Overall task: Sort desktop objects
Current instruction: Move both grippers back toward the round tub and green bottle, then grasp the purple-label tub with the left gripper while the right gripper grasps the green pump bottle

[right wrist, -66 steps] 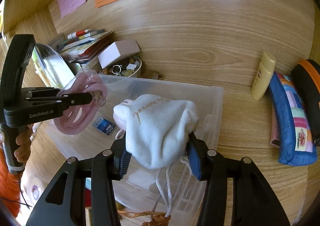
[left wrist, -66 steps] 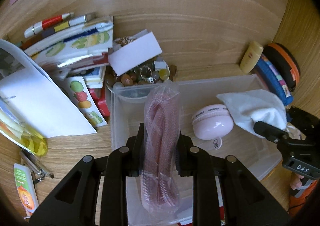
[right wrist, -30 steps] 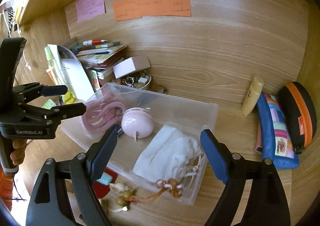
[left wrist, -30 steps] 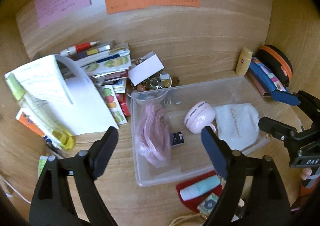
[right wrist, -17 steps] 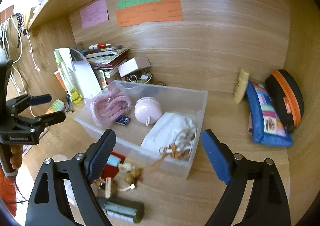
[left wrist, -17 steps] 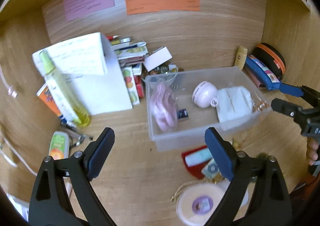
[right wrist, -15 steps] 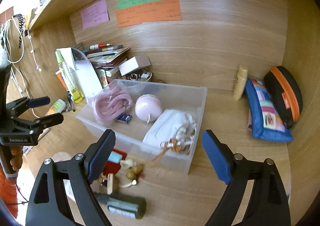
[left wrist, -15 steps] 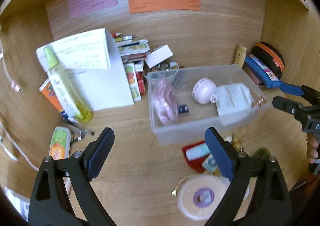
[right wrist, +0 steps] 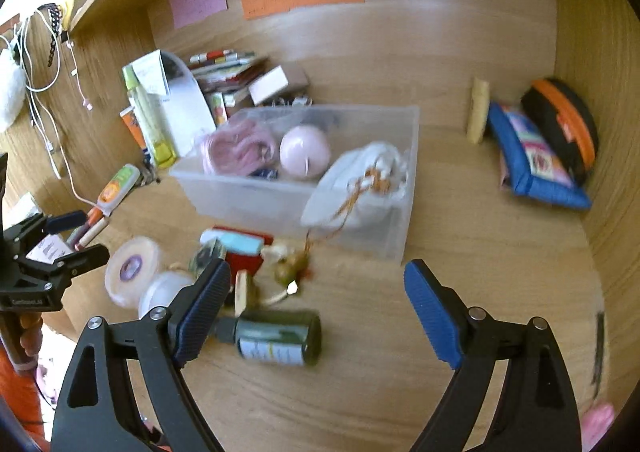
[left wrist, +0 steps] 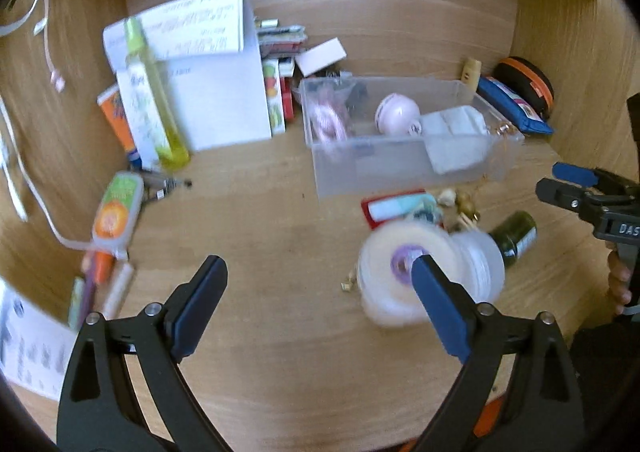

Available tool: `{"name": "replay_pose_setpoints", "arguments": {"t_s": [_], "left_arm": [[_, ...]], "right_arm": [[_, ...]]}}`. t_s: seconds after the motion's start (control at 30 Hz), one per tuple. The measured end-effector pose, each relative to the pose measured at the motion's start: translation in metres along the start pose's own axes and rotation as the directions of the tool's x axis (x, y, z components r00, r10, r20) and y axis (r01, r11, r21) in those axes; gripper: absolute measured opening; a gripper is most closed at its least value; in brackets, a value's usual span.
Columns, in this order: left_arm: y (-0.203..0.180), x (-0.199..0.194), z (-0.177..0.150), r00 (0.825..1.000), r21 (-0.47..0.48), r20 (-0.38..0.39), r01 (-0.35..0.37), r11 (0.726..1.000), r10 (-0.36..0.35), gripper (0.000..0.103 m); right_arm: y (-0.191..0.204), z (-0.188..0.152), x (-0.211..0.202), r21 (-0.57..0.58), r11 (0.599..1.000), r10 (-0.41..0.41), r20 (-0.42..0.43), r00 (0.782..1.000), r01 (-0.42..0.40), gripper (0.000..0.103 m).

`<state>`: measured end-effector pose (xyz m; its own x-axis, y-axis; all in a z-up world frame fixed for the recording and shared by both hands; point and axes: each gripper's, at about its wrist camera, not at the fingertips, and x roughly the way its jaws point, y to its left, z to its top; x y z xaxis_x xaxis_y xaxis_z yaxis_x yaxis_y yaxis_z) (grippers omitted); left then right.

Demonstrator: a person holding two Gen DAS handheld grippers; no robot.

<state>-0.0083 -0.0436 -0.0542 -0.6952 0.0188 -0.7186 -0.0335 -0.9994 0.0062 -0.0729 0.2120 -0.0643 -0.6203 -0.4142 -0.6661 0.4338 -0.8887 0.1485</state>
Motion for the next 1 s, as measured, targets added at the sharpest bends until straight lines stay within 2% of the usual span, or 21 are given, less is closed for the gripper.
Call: {"name": "replay_pose_setpoints", "arguments": {"t_s": [0.37, 0.63, 0.8, 1.0], "left_arm": [[-0.015, 0.007, -0.037, 0.997, -0.043, -0.039, 0.067, 0.997, -0.068, 0.094], [-0.018, 0.038, -0.038, 0.987, -0.089, -0.111, 0.103, 0.991, -0.112, 0.094], [-0.025, 0.049, -0.031, 0.985, -0.065, -0.121, 0.117, 0.991, -0.124, 0.094], [-0.033, 0.059, -0.022, 0.984, -0.043, -0.13, 0.116, 0.992, -0.121, 0.094]], "right_arm": [[-0.011, -0.034, 0.018, 0.09, 0.995, 0.059, -0.106, 0.993, -0.049, 0.087], [-0.002, -0.047, 0.028, 0.054, 0.996, 0.074, -0.136, 0.988, -0.067, 0.087], [0.005, -0.046, 0.041, 0.037, 0.997, 0.078, -0.167, 0.983, -0.073, 0.087], [0.006, -0.044, 0.047, 0.042, 0.996, 0.085, -0.155, 0.984, -0.08, 0.085]]}}
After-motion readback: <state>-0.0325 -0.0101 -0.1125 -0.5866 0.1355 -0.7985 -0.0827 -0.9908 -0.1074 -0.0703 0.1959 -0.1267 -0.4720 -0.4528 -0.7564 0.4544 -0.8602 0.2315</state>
